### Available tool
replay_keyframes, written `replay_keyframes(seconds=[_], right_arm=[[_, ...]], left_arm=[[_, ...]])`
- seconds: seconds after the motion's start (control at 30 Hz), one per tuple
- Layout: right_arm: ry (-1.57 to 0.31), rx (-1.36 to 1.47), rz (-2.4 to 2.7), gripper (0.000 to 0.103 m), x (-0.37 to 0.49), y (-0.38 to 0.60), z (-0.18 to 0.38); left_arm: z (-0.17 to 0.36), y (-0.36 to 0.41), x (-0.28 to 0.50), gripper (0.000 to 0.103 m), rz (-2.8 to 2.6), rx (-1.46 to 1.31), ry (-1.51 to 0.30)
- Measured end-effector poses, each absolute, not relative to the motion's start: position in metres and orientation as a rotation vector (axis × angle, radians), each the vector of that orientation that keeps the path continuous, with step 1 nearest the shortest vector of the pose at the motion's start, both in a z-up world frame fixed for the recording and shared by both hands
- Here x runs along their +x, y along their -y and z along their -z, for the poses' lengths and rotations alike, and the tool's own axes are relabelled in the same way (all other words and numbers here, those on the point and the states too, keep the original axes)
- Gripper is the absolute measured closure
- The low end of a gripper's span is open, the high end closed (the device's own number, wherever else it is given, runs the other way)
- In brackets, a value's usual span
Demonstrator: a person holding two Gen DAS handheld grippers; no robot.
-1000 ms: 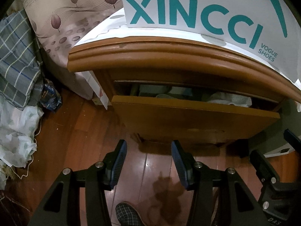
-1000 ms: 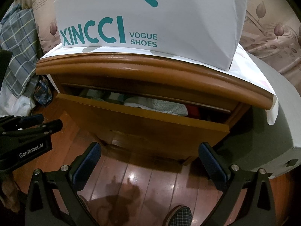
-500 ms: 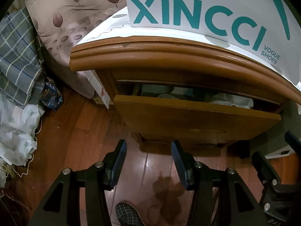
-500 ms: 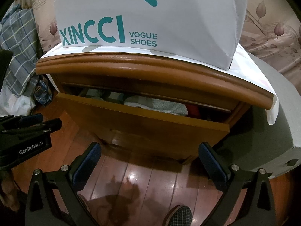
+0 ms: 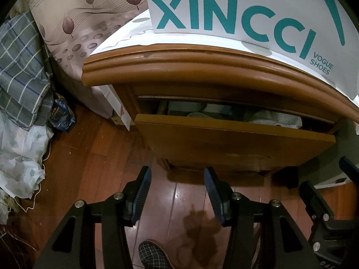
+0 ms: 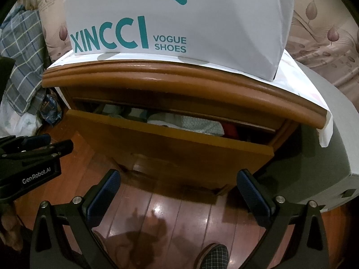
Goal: Take underwear out of drawer
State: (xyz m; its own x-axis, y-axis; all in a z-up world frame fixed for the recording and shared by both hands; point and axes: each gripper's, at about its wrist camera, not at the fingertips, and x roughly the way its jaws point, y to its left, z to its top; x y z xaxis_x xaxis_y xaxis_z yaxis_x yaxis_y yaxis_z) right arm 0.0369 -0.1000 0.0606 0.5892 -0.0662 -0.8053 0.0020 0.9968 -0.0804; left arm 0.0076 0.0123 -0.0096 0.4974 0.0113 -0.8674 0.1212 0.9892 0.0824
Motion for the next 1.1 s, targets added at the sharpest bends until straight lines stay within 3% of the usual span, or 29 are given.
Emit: replay_keyframes(seconds=[0.57, 1.07, 1.1], right_arm=[[-0.946, -0.061, 0.044, 0.001, 0.036, 0.102, -0.061], [-0.932, 0.01, 0.045, 0.001, 0.034, 0.113, -0.074], [-0.932, 0.014, 0.045, 0.001, 0.035, 0.114, -0.074]], left_arm=[[0.007, -0.015, 0.01, 0.053, 0.078, 0.086, -1.055], [0.005, -0.063, 0.026, 0.053, 0.184, -0.442, -1.14], [0.006, -0.066, 0.028, 0.049, 0.181, -0.475, -1.14]])
